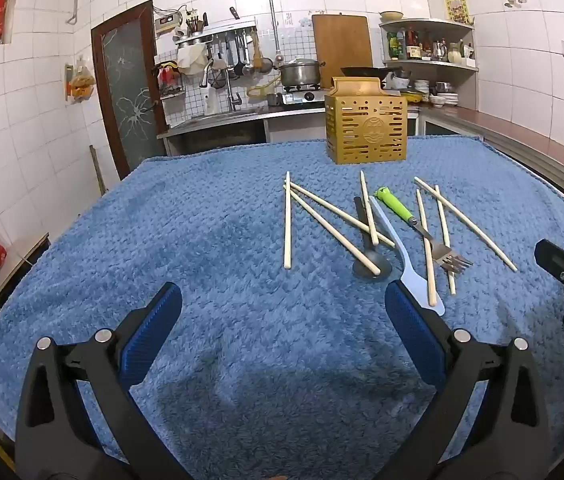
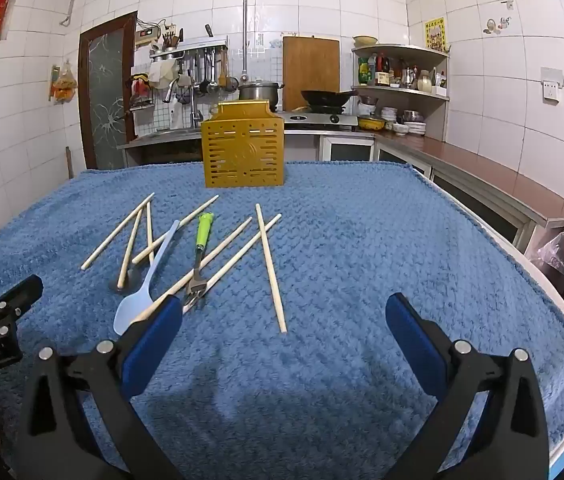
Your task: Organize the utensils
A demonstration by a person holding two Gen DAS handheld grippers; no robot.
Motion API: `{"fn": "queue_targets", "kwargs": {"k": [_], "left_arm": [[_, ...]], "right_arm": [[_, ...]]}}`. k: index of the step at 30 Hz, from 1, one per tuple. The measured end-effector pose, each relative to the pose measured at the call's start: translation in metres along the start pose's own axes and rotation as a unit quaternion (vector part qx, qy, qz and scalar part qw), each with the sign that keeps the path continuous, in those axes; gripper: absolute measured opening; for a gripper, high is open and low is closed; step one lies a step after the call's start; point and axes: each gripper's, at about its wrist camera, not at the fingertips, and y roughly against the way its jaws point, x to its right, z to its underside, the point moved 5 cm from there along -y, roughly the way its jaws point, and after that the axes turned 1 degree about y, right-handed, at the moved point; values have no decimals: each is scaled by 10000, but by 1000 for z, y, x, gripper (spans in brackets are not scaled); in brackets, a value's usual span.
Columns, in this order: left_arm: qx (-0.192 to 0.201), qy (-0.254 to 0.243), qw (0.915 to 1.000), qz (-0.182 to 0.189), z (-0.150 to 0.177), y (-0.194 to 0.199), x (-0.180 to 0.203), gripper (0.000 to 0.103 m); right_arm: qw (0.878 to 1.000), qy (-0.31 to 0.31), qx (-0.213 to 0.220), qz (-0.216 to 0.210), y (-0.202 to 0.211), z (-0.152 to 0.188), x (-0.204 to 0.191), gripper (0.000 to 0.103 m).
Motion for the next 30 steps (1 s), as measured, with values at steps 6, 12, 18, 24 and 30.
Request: {"fn": "queue_targets", "kwargs": {"k": [6,12,18,24,30], "left_arm": [[-9,-1,10000,24,0,-2,-1,98],[4,-6,10000,31,4,-5,-1,98],[2,-9,10000,30,3,-4,0,98],[-10,-23,10000,38,4,-6,1,98],[-33,-36,10000,40,3,-6,3,98]], "right_arm": [[10000,-2,-5,21,0,0,1,99],[10000,9,-11,7,0,0,0,99],[10000,4,-11,9,-1,1,0,99],[10000,5,-18,-1,1,0,0,99],[10000,-2,-49,-20,-5,2,0,99]]}}
